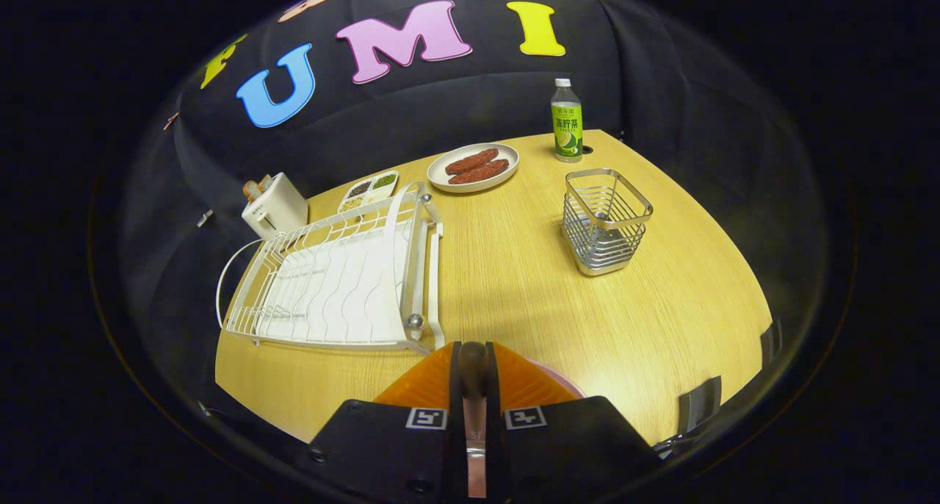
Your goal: Take the plate from the dish rack, then take the spoon from the basket and place it into the plate.
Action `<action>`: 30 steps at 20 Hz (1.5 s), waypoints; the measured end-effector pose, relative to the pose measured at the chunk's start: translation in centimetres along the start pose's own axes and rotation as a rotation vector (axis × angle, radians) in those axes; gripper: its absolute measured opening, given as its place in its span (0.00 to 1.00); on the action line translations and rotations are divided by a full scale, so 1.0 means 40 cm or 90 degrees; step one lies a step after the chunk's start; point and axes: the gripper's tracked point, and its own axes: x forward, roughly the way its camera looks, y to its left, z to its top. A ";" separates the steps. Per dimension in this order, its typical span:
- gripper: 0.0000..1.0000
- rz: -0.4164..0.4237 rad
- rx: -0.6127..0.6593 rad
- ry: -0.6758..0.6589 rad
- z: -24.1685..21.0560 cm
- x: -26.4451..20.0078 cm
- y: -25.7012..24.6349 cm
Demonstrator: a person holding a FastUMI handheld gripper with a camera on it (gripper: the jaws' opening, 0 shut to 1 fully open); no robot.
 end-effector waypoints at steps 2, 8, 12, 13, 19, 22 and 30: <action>0.17 -0.011 0.001 0.004 0.000 0.011 -0.006; 0.44 -0.022 0.006 -0.007 0.028 0.001 -0.024; 0.99 -0.025 -0.037 -0.091 0.130 -0.085 -0.027; 0.99 -0.031 -0.056 -0.126 0.170 -0.115 -0.029; 0.99 -0.057 -0.078 -0.299 0.368 -0.307 -0.013; 0.98 -0.052 -0.084 -0.373 0.449 -0.417 0.004; 0.98 -0.067 -0.100 -0.487 0.537 -0.616 -0.002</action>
